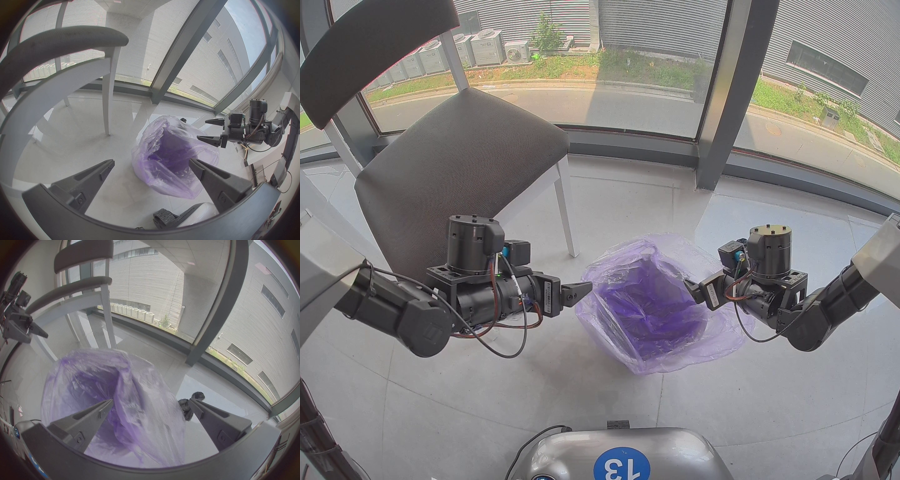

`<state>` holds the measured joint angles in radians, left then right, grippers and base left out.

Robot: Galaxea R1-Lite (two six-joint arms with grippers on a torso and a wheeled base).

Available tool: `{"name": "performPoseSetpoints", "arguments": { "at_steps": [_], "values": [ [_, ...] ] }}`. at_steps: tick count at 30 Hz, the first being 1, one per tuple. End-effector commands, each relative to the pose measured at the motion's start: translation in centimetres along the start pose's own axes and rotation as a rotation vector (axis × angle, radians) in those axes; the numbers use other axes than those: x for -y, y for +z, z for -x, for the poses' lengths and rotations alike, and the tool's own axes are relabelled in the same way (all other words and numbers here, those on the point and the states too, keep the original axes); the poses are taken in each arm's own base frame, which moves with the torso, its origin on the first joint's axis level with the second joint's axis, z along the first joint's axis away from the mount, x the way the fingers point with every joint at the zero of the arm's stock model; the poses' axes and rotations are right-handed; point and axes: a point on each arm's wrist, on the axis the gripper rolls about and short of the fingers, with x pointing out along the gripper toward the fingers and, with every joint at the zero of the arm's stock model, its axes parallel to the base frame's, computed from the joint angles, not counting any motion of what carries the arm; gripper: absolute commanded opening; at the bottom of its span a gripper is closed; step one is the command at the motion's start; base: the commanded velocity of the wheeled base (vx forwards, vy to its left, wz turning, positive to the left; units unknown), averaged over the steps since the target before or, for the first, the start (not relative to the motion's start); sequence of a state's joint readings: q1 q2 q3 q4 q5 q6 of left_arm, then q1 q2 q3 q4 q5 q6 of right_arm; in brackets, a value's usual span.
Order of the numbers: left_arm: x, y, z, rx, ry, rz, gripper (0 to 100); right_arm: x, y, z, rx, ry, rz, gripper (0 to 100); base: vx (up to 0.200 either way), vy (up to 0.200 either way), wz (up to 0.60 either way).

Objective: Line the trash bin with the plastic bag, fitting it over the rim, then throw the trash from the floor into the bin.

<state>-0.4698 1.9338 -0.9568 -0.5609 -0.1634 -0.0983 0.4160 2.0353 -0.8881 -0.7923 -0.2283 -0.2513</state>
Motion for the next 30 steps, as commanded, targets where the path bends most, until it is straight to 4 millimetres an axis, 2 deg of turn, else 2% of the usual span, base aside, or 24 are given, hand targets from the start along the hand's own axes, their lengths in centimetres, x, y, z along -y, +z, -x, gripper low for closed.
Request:
{"name": "performPoseSetpoints", "arguments": {
  "at_steps": [1, 2, 9, 16, 22, 26, 30],
  "values": [
    [0.0, -0.6, -3.1, -0.031, 0.012, -0.001, 100, 1.0, -0.9, -0.5, -0.038, -0.025, -0.004, 100, 0.0, 0.0, 0.0],
    [-0.2, -0.7, -4.1, -0.033, 0.023, -0.002, 100, 1.2, -1.2, -0.8, -0.043, -0.029, -0.004, 100, 0.0, 0.0, 0.0],
    [-0.1, -1.5, -7.1, -0.043, 0.073, -0.009, 100, 1.2, -1.2, -0.9, -0.047, -0.03, 0.01, 100, 0.0, 0.0, 0.0],
    [-0.5, -0.8, -7.9, -0.056, 0.088, -0.003, 100, 2.1, -2.1, -1.1, -0.078, -0.044, 0.047, 100, 0.0, 0.0, 0.0],
    [-1.3, -1.3, -8.7, -0.061, 0.129, 0.003, 100, 2.2, -2.6, -1.6, -0.067, -0.052, 0.04, 100, 0.0, 0.0, 0.0],
    [-1.5, -1.5, -8.9, -0.059, 0.139, 0.009, 100, 1.5, -2.1, -0.5, -0.016, -0.01, 0.036, 100, 0.0, 0.0, 0.0],
    [-1.7, -1.1, -9.0, -0.045, 0.14, 0.016, 100, -0.7, -1.8, 1.6, 0.004, 0.093, 0.063, 100, 0.0, 0.0, 0.0]
  ]
}}
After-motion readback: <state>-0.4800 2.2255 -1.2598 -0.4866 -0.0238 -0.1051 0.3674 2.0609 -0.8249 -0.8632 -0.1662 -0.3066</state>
